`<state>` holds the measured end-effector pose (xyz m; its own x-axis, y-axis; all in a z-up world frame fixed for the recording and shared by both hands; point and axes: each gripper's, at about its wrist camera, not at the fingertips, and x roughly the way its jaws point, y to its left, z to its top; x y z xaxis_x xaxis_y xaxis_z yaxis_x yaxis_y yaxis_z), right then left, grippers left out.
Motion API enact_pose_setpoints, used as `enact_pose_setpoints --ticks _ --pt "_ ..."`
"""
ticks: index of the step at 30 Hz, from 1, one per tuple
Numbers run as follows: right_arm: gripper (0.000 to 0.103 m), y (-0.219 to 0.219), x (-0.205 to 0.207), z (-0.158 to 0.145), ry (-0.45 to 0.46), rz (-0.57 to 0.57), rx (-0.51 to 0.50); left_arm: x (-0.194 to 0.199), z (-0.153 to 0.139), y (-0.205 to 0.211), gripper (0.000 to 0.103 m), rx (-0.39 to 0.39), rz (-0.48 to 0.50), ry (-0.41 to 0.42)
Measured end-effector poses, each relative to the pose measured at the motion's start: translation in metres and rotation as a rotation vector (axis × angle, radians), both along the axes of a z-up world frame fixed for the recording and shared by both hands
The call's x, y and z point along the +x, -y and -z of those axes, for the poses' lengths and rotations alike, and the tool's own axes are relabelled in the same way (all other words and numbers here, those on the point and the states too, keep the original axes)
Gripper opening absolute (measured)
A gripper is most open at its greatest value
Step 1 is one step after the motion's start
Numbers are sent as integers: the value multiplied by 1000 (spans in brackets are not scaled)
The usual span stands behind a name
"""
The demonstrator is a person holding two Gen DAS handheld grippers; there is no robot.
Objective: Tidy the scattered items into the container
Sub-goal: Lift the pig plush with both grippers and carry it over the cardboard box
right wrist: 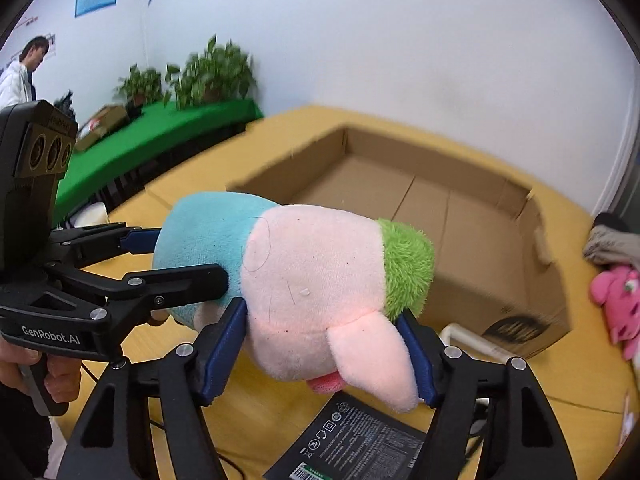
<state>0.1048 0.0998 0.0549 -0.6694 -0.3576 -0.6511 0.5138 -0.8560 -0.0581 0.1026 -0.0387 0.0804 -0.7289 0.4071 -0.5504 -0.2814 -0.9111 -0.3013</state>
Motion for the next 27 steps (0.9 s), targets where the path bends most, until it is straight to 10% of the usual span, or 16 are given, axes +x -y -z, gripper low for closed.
enact_pose_setpoints --ticks 10,27 --pt "76 4 26 -87 -182 61 -30 1 -89 -6 75 -33 32 -183" --pt "76 23 -54 -129 -278 121 -37 -73 -119 4 75 -39 73 -267"
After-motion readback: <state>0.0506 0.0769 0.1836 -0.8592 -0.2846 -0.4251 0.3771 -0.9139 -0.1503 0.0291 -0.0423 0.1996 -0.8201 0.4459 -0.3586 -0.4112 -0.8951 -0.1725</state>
